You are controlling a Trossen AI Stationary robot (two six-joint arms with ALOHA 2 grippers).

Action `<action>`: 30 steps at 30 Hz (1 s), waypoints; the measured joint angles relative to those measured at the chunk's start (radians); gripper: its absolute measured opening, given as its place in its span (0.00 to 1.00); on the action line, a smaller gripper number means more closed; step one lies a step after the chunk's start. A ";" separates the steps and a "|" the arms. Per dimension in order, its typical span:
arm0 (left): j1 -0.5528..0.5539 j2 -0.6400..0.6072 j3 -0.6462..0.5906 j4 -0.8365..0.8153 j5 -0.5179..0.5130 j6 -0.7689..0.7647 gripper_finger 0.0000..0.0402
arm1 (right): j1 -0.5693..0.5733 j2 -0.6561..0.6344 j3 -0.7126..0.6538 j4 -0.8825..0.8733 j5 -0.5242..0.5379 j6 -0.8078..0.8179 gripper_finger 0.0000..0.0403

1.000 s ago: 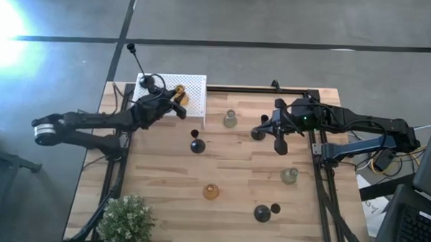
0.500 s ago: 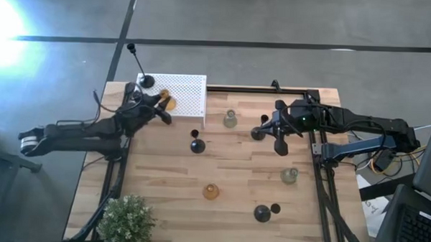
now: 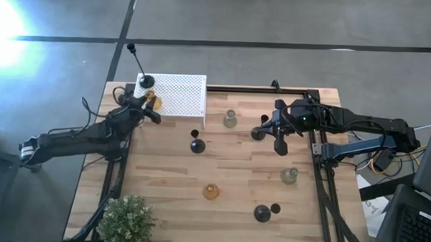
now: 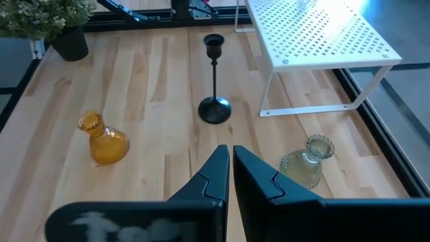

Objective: Pick & Place candle stick holders
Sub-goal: Put the top orange candle holder on the shelf

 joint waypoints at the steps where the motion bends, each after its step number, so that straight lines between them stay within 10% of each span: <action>1: 0.000 -0.002 0.001 0.001 -0.014 0.004 0.29 | 0.000 0.000 0.000 0.001 0.008 -0.001 0.04; 14: 0.052 0.029 0.003 0.069 -0.008 0.013 0.29 | 0.000 0.000 0.000 0.087 0.010 -0.048 0.04; 30: 0.311 0.276 0.003 0.312 0.312 -0.016 0.29 | -0.001 0.055 -0.001 0.158 0.010 -0.139 0.04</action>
